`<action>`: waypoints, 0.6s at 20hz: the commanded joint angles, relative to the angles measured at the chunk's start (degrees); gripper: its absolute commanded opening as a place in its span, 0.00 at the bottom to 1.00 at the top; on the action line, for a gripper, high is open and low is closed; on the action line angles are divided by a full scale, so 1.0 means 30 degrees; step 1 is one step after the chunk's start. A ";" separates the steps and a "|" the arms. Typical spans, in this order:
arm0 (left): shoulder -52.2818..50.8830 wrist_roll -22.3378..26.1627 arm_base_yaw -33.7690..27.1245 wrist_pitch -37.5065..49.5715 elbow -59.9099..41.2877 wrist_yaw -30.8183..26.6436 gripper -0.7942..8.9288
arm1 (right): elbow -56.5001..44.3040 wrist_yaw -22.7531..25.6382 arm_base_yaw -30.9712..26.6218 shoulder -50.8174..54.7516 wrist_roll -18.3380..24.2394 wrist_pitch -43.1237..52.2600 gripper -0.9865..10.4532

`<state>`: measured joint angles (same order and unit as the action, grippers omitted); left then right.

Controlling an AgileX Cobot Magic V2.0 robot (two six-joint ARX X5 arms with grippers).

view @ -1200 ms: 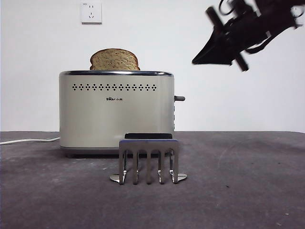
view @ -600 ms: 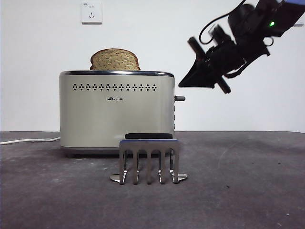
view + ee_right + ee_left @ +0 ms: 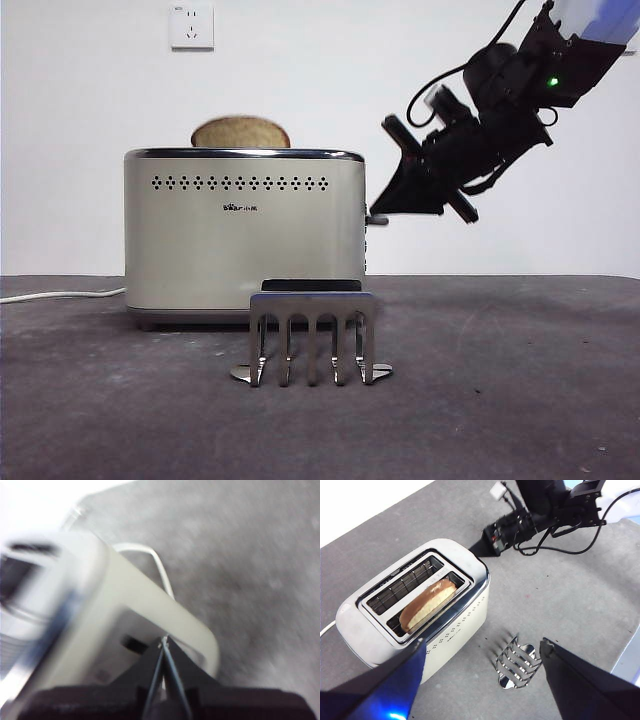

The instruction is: Pick up a slice of bread from the rack,put the bread on the toaster,press the button

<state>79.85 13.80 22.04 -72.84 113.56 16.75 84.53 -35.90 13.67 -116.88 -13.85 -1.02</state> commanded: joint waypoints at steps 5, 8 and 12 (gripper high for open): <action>-0.0007 -0.0197 0.0015 -0.0036 -0.0080 0.0073 0.47 | -0.0226 0.1158 0.0313 -0.1523 0.2098 -0.2127 0.08; -0.0007 -0.0197 0.0015 -0.0058 -0.0080 0.0073 0.47 | -0.0226 0.1173 0.0328 -0.1741 0.2149 -0.2324 0.08; -0.0007 -0.0197 0.0015 -0.0058 -0.0080 0.0073 0.47 | -0.0226 0.1180 0.0342 -0.1763 0.2251 -0.2404 0.08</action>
<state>79.85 13.80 22.04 -72.86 113.56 16.73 85.30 -33.47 14.28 -119.13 -7.77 -5.48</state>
